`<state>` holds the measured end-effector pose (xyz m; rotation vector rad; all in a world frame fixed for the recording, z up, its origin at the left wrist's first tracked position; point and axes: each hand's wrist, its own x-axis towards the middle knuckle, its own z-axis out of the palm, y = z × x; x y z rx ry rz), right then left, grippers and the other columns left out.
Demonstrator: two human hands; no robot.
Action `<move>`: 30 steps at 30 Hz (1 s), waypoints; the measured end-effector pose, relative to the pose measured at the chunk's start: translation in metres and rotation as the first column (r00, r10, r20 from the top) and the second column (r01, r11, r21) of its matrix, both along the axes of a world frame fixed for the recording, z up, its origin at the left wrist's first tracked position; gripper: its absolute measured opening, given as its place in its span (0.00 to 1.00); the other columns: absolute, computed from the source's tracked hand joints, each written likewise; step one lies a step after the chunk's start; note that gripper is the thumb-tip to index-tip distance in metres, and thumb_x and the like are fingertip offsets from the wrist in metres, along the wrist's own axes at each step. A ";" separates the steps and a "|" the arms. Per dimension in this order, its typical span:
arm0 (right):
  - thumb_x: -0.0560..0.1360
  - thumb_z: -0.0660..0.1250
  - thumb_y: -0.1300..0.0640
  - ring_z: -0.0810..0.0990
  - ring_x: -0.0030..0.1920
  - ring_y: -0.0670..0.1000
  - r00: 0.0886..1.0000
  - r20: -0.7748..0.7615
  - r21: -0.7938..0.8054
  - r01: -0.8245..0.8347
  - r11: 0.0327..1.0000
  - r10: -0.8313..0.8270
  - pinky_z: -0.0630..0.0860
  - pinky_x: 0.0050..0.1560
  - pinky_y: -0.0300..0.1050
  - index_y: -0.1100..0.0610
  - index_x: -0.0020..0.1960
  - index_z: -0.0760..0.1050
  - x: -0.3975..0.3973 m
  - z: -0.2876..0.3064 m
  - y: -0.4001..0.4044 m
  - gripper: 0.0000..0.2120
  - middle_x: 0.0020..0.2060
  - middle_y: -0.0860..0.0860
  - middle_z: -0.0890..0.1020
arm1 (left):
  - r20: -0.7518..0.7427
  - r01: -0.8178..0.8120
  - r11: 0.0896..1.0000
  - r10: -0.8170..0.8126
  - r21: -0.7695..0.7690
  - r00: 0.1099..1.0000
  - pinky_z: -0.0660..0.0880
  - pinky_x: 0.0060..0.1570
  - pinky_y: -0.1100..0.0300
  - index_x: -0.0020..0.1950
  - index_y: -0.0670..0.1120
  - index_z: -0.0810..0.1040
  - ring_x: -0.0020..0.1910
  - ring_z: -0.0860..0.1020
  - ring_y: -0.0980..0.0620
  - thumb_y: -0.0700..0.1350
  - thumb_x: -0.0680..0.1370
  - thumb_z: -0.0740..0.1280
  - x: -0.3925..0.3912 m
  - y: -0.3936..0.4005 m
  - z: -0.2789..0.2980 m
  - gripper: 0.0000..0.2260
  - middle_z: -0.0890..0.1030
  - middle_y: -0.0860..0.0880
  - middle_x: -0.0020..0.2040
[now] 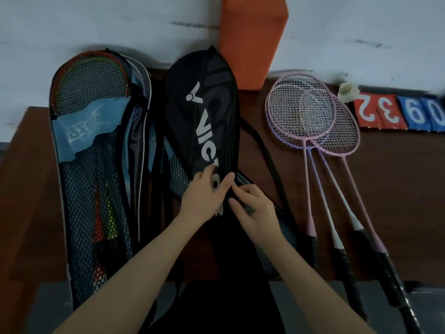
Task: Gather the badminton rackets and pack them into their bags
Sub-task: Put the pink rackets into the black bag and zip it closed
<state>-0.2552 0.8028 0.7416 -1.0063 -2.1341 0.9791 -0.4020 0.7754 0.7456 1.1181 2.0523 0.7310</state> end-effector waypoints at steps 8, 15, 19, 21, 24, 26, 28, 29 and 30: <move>0.72 0.70 0.64 0.79 0.45 0.44 0.962 -0.095 -0.457 0.188 0.870 -0.257 0.77 0.49 0.38 0.57 0.53 0.74 -0.006 0.003 -0.021 0.11 0.45 0.49 0.80 | -0.036 0.076 0.990 -0.072 0.118 0.997 0.70 0.39 0.67 0.51 0.43 0.78 0.43 0.79 0.52 0.48 0.77 0.64 -0.014 0.004 0.009 0.09 0.80 0.48 0.43; 0.75 0.66 0.64 0.78 0.41 0.44 0.948 0.029 -0.328 0.308 0.893 -0.316 0.76 0.44 0.36 0.53 0.58 0.74 0.003 0.001 -0.008 0.13 0.42 0.49 0.79 | -0.024 0.099 0.955 -0.096 0.278 0.995 0.75 0.32 0.62 0.73 0.48 0.60 0.29 0.76 0.55 0.40 0.77 0.64 -0.012 -0.004 0.019 0.26 0.77 0.50 0.34; 0.76 0.64 0.64 0.77 0.47 0.43 0.914 0.086 -0.204 0.405 0.891 -0.396 0.72 0.47 0.28 0.55 0.65 0.73 0.031 0.002 0.004 0.18 0.47 0.49 0.79 | -0.151 0.152 0.910 -0.100 0.386 0.984 0.73 0.33 0.67 0.68 0.46 0.68 0.29 0.73 0.57 0.40 0.77 0.63 -0.002 -0.008 0.034 0.19 0.74 0.55 0.37; 0.75 0.64 0.65 0.77 0.45 0.40 0.912 0.094 -0.160 0.410 0.898 -0.400 0.71 0.45 0.26 0.56 0.65 0.73 0.043 0.003 0.010 0.18 0.46 0.50 0.79 | -0.179 0.158 0.907 -0.093 0.391 0.979 0.73 0.36 0.67 0.67 0.46 0.70 0.31 0.73 0.58 0.40 0.77 0.64 0.007 -0.007 0.037 0.18 0.77 0.53 0.43; 0.76 0.64 0.65 0.77 0.42 0.41 0.908 0.097 -0.092 0.416 0.905 -0.408 0.70 0.42 0.26 0.58 0.63 0.75 0.051 0.003 0.014 0.16 0.44 0.51 0.78 | -0.306 0.214 0.907 -0.101 0.362 0.947 0.74 0.32 0.60 0.65 0.43 0.72 0.34 0.77 0.52 0.41 0.76 0.65 0.026 0.002 0.036 0.17 0.79 0.46 0.49; 0.76 0.63 0.65 0.76 0.42 0.40 0.904 0.079 -0.103 0.427 0.898 -0.421 0.70 0.41 0.27 0.58 0.62 0.75 0.054 0.002 0.016 0.15 0.44 0.51 0.78 | -0.382 0.242 0.924 -0.118 0.296 0.917 0.72 0.28 0.59 0.65 0.42 0.72 0.33 0.77 0.48 0.41 0.75 0.65 0.039 0.013 0.037 0.18 0.77 0.43 0.51; 0.76 0.63 0.66 0.76 0.44 0.37 0.902 0.052 -0.125 0.431 0.893 -0.428 0.70 0.42 0.25 0.58 0.61 0.76 0.060 0.000 0.019 0.14 0.44 0.51 0.78 | -0.412 0.222 0.959 -0.133 0.177 0.902 0.73 0.31 0.56 0.70 0.44 0.66 0.37 0.77 0.46 0.42 0.76 0.63 0.054 0.024 0.040 0.22 0.74 0.43 0.56; 0.76 0.63 0.66 0.76 0.44 0.37 0.904 0.037 -0.140 0.427 0.893 -0.426 0.70 0.43 0.25 0.58 0.61 0.76 0.064 0.000 0.021 0.14 0.44 0.50 0.78 | -0.433 0.207 0.972 -0.138 0.116 0.891 0.73 0.33 0.55 0.72 0.46 0.61 0.41 0.76 0.46 0.43 0.76 0.62 0.062 0.029 0.040 0.25 0.71 0.43 0.59; 0.76 0.63 0.66 0.76 0.45 0.37 0.908 0.026 -0.162 0.416 0.895 -0.418 0.71 0.43 0.26 0.57 0.61 0.76 0.068 0.000 0.024 0.14 0.44 0.49 0.78 | -0.456 0.195 0.978 -0.143 0.070 0.878 0.73 0.35 0.56 0.74 0.47 0.56 0.44 0.76 0.46 0.44 0.76 0.62 0.070 0.034 0.039 0.28 0.68 0.43 0.60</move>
